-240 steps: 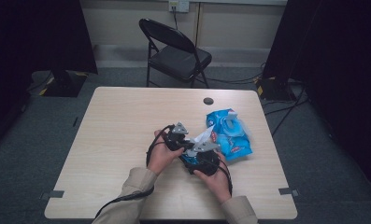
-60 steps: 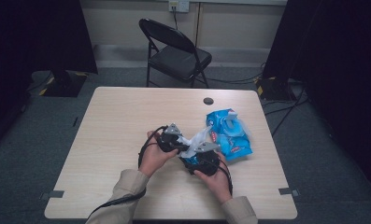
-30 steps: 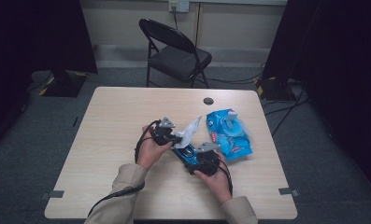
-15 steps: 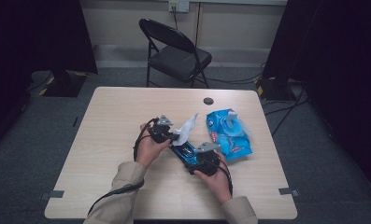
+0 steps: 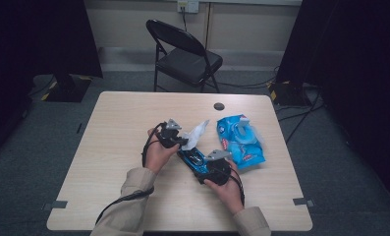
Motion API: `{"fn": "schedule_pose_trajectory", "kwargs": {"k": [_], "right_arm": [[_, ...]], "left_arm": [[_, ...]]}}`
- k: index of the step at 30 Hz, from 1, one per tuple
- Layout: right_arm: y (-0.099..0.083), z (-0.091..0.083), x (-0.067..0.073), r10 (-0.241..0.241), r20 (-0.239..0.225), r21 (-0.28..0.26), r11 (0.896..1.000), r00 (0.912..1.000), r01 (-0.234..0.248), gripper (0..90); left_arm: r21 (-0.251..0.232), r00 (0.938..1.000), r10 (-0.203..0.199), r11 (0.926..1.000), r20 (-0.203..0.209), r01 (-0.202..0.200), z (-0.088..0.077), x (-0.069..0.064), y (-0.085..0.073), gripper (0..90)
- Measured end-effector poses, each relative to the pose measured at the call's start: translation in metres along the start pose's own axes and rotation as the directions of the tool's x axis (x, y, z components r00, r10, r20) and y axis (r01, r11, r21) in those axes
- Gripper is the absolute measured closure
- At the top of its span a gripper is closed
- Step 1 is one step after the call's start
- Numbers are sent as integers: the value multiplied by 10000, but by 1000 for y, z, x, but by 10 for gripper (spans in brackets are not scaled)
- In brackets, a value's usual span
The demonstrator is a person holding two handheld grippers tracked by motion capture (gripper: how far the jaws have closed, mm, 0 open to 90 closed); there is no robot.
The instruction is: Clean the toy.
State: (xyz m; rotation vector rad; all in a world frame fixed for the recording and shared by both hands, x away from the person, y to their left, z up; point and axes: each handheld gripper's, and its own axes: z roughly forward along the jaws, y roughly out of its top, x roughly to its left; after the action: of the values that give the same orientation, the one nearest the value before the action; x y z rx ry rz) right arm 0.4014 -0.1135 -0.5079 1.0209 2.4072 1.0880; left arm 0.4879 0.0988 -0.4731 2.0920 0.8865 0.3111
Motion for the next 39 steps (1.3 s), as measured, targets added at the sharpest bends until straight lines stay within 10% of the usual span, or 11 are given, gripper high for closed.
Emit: {"fn": "schedule_pose_trajectory", "kwargs": {"k": [39], "right_arm": [[0, 0, 0, -4, -14, 2, 10000, 10000, 4, 257]], "left_arm": [[345, 9989, -40, 9994, -474, 56, -51, 17, -35, 848]]}}
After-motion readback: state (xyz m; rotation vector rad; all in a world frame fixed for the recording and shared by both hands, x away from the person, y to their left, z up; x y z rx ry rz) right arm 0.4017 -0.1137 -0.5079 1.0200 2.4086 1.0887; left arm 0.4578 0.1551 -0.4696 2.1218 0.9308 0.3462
